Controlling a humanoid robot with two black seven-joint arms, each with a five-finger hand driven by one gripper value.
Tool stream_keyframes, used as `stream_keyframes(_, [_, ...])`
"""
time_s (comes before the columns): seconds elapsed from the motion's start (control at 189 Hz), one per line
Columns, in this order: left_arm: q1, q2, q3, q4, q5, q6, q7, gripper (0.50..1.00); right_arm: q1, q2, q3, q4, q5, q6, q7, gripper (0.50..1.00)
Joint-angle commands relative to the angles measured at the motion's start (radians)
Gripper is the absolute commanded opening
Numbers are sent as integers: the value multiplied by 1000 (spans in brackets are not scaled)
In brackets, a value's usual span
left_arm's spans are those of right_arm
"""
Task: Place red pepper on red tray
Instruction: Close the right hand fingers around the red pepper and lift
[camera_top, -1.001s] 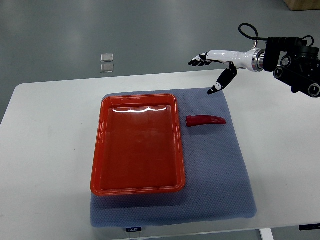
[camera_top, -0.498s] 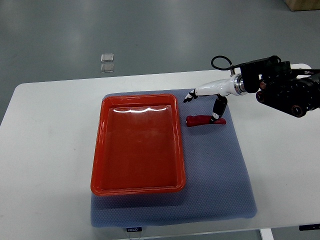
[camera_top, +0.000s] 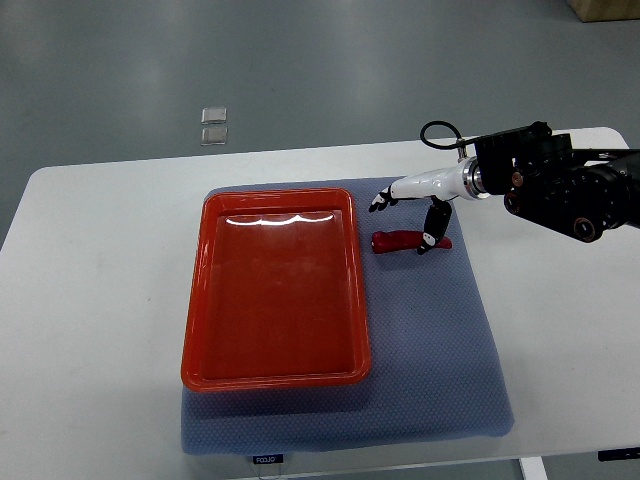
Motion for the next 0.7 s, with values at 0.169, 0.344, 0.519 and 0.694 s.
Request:
stream_keyframes(0.169, [0,0,0,0,0,0,0,1000,-28,11,0,0,-6,-11,1,858])
stream_keyframes(0.344, [0,0,0,0,0,0,0,1000,-26,5,0,-1,-8,-13,1,791])
stream_keyframes(0.519, [0,0,0,0,0,0,0,1000,-26,3,-2,-1,-15,-11,4,658])
stream_keyframes(0.694, [0,0,0,0,0,0,0,1000,-26,8,-2,0,-17,-11,12,568])
